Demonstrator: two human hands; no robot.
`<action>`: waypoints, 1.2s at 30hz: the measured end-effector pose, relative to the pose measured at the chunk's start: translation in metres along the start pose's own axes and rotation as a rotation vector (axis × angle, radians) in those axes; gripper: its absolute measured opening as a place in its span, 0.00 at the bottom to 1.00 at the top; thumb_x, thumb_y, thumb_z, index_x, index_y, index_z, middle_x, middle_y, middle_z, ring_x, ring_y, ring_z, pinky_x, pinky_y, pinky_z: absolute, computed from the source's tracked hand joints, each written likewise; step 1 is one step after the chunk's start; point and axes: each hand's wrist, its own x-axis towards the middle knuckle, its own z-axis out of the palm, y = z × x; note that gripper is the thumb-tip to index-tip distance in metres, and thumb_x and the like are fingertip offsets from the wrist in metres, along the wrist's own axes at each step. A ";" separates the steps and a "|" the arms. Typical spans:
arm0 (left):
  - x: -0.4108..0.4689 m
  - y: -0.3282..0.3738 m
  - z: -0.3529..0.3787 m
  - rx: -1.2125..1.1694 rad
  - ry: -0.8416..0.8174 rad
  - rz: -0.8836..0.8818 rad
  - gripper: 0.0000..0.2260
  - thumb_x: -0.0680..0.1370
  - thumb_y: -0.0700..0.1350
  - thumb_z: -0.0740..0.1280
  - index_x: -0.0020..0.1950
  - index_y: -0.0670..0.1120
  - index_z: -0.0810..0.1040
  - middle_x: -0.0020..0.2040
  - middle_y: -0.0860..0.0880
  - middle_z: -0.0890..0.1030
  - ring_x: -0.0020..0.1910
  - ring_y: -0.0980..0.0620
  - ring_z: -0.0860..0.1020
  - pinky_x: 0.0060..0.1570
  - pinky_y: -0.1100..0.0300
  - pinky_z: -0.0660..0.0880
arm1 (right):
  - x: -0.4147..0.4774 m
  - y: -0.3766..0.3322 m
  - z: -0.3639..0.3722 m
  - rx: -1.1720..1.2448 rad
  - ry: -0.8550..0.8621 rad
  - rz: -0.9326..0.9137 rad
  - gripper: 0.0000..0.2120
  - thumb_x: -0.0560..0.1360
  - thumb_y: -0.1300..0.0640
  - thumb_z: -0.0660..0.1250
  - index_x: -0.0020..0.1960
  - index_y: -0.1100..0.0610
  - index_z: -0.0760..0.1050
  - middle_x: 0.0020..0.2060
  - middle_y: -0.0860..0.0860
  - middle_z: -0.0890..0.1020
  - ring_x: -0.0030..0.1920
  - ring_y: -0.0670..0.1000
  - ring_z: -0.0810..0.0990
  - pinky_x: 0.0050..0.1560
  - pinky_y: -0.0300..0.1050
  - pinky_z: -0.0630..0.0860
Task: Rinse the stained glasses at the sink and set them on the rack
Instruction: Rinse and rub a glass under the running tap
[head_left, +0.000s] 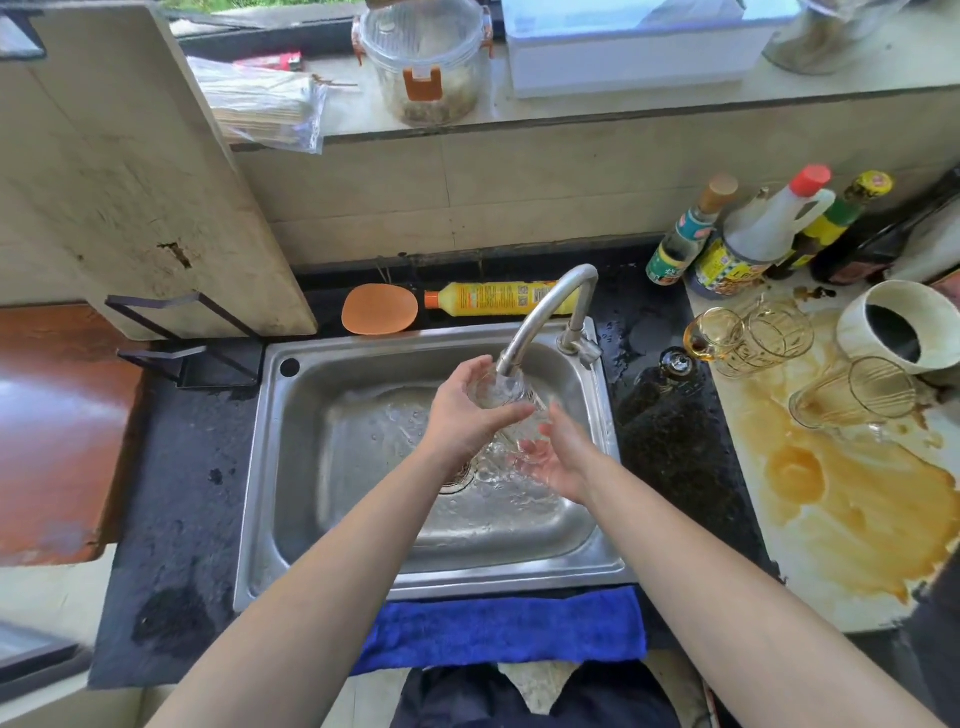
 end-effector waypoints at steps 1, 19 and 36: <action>0.002 0.000 0.000 0.006 -0.007 -0.005 0.37 0.66 0.51 0.82 0.72 0.49 0.72 0.67 0.53 0.77 0.66 0.55 0.74 0.65 0.58 0.70 | 0.000 0.001 -0.002 0.023 -0.006 -0.007 0.19 0.85 0.44 0.55 0.63 0.60 0.70 0.48 0.57 0.73 0.44 0.53 0.75 0.56 0.56 0.81; -0.008 -0.035 -0.028 -0.509 0.013 -0.508 0.24 0.80 0.61 0.63 0.67 0.46 0.77 0.55 0.43 0.84 0.55 0.39 0.81 0.47 0.50 0.75 | -0.032 -0.014 0.019 -0.462 -0.209 -0.464 0.12 0.83 0.48 0.63 0.53 0.53 0.81 0.44 0.46 0.84 0.44 0.42 0.82 0.45 0.39 0.77; -0.009 -0.037 -0.035 -0.589 0.006 -0.317 0.30 0.75 0.67 0.68 0.73 0.53 0.72 0.70 0.48 0.76 0.67 0.47 0.76 0.53 0.48 0.77 | -0.046 -0.021 0.021 -0.468 -0.241 -0.342 0.12 0.83 0.48 0.64 0.58 0.54 0.81 0.51 0.51 0.87 0.47 0.53 0.86 0.46 0.45 0.80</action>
